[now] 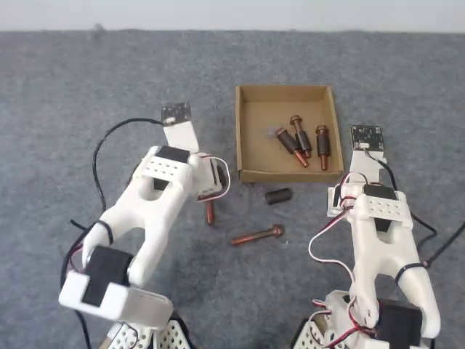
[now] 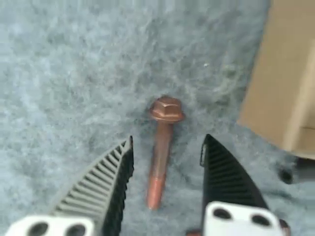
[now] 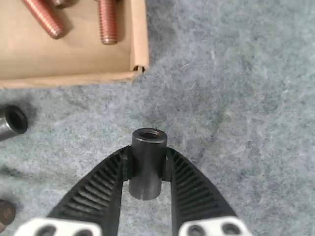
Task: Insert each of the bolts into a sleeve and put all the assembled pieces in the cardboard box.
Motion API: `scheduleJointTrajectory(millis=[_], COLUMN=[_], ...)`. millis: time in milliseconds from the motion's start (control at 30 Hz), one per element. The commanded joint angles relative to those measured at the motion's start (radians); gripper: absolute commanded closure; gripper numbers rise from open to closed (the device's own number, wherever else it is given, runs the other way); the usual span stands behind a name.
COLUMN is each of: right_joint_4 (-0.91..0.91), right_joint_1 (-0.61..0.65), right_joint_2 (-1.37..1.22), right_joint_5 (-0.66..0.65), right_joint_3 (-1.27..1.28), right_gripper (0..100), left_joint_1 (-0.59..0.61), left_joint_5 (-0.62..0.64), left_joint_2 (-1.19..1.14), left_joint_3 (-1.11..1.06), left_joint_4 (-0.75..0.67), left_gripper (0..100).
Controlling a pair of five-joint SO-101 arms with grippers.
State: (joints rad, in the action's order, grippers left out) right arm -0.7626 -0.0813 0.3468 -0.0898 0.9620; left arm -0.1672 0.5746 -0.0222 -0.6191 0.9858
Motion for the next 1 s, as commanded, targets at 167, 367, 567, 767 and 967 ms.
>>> scheduleJointTrajectory(millis=[167, 367, 567, 767, 967], right_joint_4=[0.007, 0.007, 0.007, 0.007, 0.012], right_joint_1=[-0.008, -0.008, -0.008, -0.008, -0.008], right_joint_2=[0.050, 0.050, 0.050, 0.050, 0.050], right_joint_5=[0.009, 0.009, 0.009, 0.009, 0.009], right_joint_3=[-0.005, -0.005, -0.005, -0.005, -0.005], right_gripper=[99.2, 99.2, 99.2, 99.2, 99.2], left_joint_1=[0.021, 0.018, 0.017, 0.017, 0.026], left_joint_5=[0.009, 0.008, 0.008, -0.046, -0.169], left_joint_2=[-0.210, -0.290, -0.290, -0.288, -0.232], left_joint_3=[0.193, 0.292, 0.289, 0.289, 0.274], left_joint_4=[0.055, 0.101, 0.101, 0.127, 0.161], left_gripper=[86, 95, 99, 99, 99])
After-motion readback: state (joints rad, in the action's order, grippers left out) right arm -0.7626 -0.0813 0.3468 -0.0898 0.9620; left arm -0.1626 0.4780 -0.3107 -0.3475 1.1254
